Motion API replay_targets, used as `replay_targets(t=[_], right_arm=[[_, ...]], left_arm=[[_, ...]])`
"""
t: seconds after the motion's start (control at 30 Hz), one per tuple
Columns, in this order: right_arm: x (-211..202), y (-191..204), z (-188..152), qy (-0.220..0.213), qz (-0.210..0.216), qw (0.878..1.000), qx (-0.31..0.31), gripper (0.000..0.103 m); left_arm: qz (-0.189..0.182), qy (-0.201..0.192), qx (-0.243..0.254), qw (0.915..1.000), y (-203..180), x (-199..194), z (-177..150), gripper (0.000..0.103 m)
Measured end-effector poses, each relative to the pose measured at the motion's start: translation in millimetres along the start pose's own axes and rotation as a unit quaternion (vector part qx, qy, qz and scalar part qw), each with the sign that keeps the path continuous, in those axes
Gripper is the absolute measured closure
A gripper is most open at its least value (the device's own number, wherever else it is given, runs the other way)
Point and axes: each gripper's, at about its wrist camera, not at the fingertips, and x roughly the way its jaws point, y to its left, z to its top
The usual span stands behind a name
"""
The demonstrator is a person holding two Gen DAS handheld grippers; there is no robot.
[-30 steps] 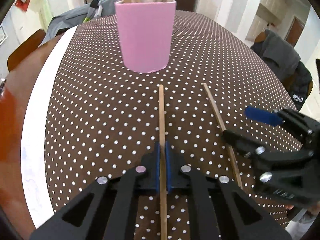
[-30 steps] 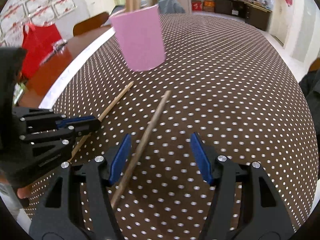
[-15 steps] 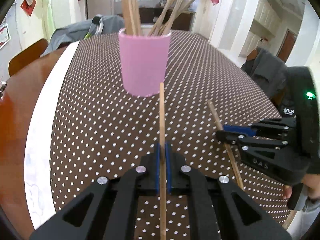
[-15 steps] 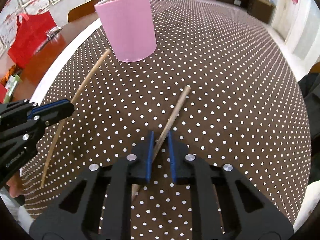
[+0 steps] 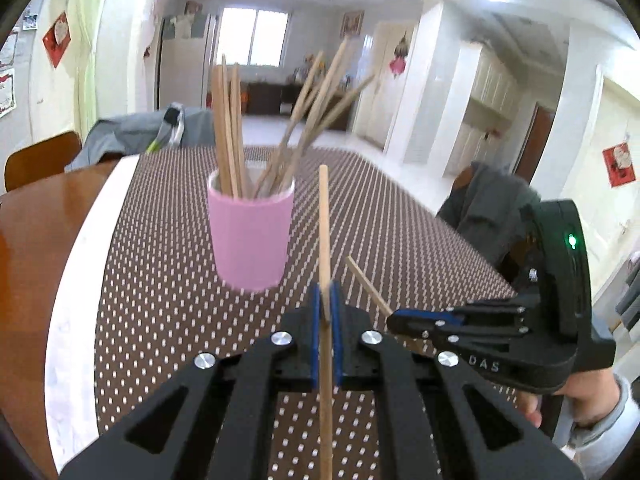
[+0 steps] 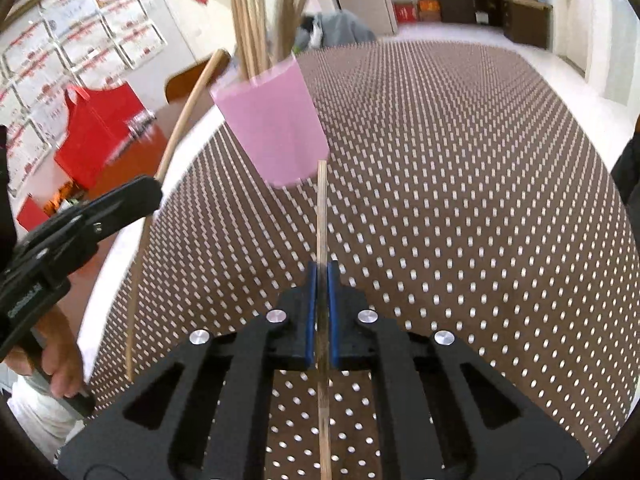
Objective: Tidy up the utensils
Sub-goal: 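Lift the chopstick upright with the right gripper over the pink cup, then lower the chopstick into the pink cup and open the right gripper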
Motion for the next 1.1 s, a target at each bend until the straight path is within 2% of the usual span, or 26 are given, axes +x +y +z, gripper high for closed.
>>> replay_targets(t=[0.27,0.43,0.6,0.83,1.0,1.1], right_arm=[[-51,0,14,-0.123,0.034,0.992,-0.004,0.097],[-52,13,31,-0.153,0.057,0.987,-0.01,0.097],[-51,31,53,-0.192,0.061,0.979,-0.021,0.097],[-60,59,89,-0.259,0.058,0.963,-0.039,0.097],[-60,75,114,-0.306,0.048,0.949,-0.052,0.097],[-56,81,126,-0.327,0.045,0.943,-0.052,0.097]], left_arm=[[-0.006,-0.104,-0.009,0.9946,-5,-18,23,0.097],[-0.002,-0.144,-0.006,0.9896,-6,-24,37,0.097],[0.006,-0.182,-0.004,0.9832,-3,-23,50,0.097],[0.028,-0.257,-0.012,0.9659,11,-24,73,0.097],[0.054,-0.296,-0.014,0.9535,21,-17,89,0.097],[0.056,-0.312,-0.024,0.948,30,-12,98,0.097]])
